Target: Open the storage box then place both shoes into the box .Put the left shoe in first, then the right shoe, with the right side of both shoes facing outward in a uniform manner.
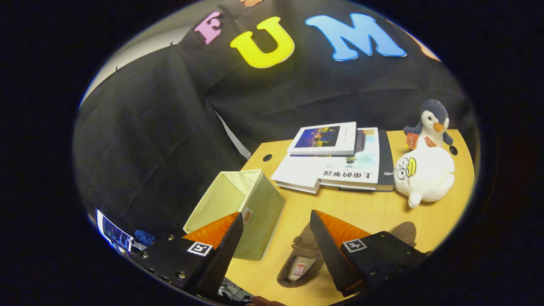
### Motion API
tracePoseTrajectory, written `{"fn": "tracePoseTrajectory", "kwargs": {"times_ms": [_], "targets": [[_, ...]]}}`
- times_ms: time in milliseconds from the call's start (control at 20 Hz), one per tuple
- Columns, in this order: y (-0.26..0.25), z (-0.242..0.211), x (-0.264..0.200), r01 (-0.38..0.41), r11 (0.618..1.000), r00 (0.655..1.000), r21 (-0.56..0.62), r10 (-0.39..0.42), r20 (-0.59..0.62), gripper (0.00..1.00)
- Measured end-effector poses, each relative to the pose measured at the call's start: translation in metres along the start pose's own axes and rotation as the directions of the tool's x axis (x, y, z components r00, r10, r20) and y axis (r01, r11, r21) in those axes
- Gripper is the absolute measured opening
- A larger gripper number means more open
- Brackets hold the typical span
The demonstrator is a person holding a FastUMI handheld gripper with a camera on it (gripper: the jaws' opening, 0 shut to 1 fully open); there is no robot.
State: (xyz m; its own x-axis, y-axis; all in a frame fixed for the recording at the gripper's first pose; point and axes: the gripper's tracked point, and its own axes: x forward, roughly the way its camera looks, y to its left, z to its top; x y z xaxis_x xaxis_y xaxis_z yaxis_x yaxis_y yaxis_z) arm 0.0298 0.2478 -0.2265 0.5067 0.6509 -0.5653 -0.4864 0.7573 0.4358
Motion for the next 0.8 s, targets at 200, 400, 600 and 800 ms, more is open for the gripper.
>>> {"fn": "tracePoseTrajectory", "kwargs": {"times_ms": [200,400,600,800], "targets": [[-0.031,-0.044,0.01,0.076,0.997,0.994,0.013,-0.074,-0.086,0.95],[-0.046,-0.09,0.018,0.107,0.994,0.977,-0.012,-0.107,-0.184,0.94],[-0.06,-0.12,0.031,0.145,0.988,0.954,-0.043,-0.152,-0.26,0.92],[-0.08,-0.143,0.046,0.209,0.977,0.92,-0.047,-0.213,-0.33,0.87]]}}
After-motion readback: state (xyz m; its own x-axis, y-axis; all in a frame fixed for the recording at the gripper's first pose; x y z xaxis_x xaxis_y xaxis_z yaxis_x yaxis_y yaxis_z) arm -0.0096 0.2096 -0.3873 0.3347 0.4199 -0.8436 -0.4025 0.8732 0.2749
